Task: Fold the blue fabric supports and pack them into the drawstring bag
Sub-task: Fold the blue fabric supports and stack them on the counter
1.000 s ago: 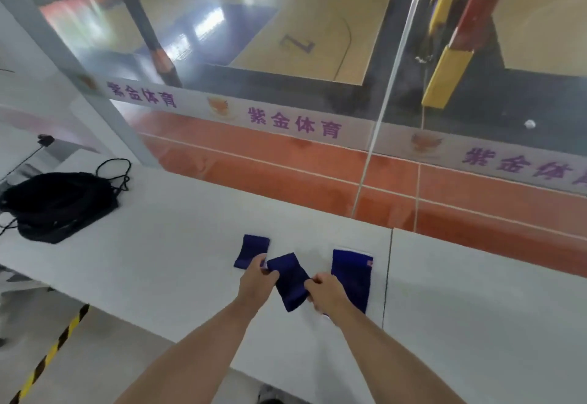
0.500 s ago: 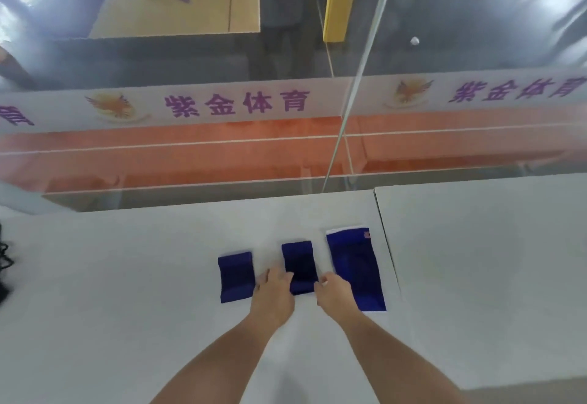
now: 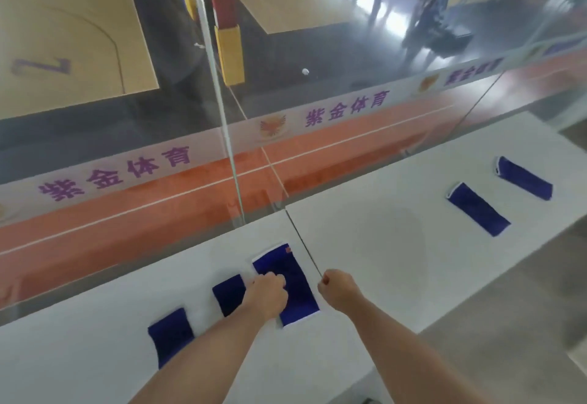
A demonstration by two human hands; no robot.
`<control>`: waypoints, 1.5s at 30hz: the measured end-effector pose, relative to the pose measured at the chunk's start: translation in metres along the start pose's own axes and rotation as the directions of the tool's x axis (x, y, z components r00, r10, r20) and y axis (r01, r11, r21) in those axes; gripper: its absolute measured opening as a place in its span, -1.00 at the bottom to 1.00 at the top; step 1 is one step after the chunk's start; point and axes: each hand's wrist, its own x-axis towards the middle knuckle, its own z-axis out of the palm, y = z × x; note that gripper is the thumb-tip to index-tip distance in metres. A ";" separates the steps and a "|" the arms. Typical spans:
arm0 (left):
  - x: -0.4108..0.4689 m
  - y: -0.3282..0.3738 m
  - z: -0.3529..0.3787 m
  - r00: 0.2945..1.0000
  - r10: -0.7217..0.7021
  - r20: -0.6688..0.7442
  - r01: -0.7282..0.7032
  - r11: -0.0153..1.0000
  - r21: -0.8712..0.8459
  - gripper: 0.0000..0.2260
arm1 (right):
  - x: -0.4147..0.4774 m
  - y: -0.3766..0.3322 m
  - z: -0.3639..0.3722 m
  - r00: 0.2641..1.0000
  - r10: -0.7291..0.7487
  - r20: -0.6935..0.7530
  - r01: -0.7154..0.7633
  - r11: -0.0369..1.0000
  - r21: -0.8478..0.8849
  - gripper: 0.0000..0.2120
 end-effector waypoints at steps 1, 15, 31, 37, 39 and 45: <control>0.004 0.018 -0.006 1.000 0.022 0.009 -0.022 1.000 0.015 -0.77 | -0.002 0.014 -0.012 1.000 0.008 -0.023 -0.008 1.000 0.005 -0.85; 0.048 0.370 -0.023 0.983 0.169 0.067 -0.169 0.986 0.002 -0.71 | -0.016 0.289 -0.188 0.980 0.140 -0.141 -0.108 0.971 0.211 -0.67; 0.185 0.570 -0.006 0.978 0.208 -0.004 -0.208 0.978 0.019 -0.72 | 0.069 0.473 -0.312 0.919 0.315 -0.239 -0.158 0.847 0.508 -0.77; 0.300 0.583 0.003 0.985 0.145 -0.096 -0.155 0.982 -0.106 -0.83 | 0.157 0.503 -0.340 0.915 0.354 -0.193 -0.226 0.847 0.481 -0.86; 0.337 0.584 0.006 0.992 0.087 -0.095 -0.103 0.978 -0.181 -0.85 | 0.184 0.510 -0.350 0.907 0.387 -0.164 -0.272 0.838 0.474 -0.84; 0.412 0.589 0.020 0.998 -0.046 -0.053 0.031 0.967 -0.252 -0.66 | 0.256 0.522 -0.358 0.906 0.387 -0.172 -0.262 0.831 0.491 -0.68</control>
